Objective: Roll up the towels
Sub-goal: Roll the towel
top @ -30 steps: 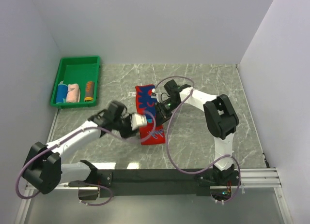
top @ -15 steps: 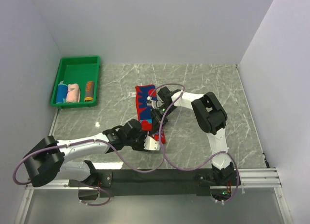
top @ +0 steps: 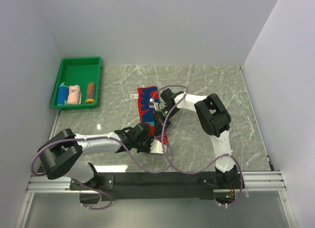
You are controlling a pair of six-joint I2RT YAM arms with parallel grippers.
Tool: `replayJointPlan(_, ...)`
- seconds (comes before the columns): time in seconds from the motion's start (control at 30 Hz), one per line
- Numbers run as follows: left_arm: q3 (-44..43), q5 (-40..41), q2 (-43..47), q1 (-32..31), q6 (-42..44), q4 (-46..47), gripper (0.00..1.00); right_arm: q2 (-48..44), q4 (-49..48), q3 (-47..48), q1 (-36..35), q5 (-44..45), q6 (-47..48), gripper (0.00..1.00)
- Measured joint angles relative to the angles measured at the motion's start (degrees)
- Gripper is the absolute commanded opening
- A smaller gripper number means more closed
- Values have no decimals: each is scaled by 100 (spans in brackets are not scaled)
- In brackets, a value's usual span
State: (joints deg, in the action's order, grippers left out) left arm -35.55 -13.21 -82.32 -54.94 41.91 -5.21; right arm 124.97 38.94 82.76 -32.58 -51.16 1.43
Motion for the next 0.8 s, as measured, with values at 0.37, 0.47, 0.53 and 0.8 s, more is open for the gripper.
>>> replayJointPlan(0.37, -376, -1058, 205, 151, -391, -1631, 1, -407, 245, -164, -63, 201, 160, 18)
replayJointPlan(0.47, -546, -1421, 192, 334, -527, -2024, 0, -496, 229, -31, -57, 343, 188, 19)
replayJointPlan(0.53, -761, -1685, 140, 538, -614, -2256, 1, -507, 219, 11, -59, 378, 210, 18)
replayJointPlan(0.8, -1515, -2614, -345, 1545, -909, -2697, 1, -424, 138, -136, -254, 592, 356, 17)
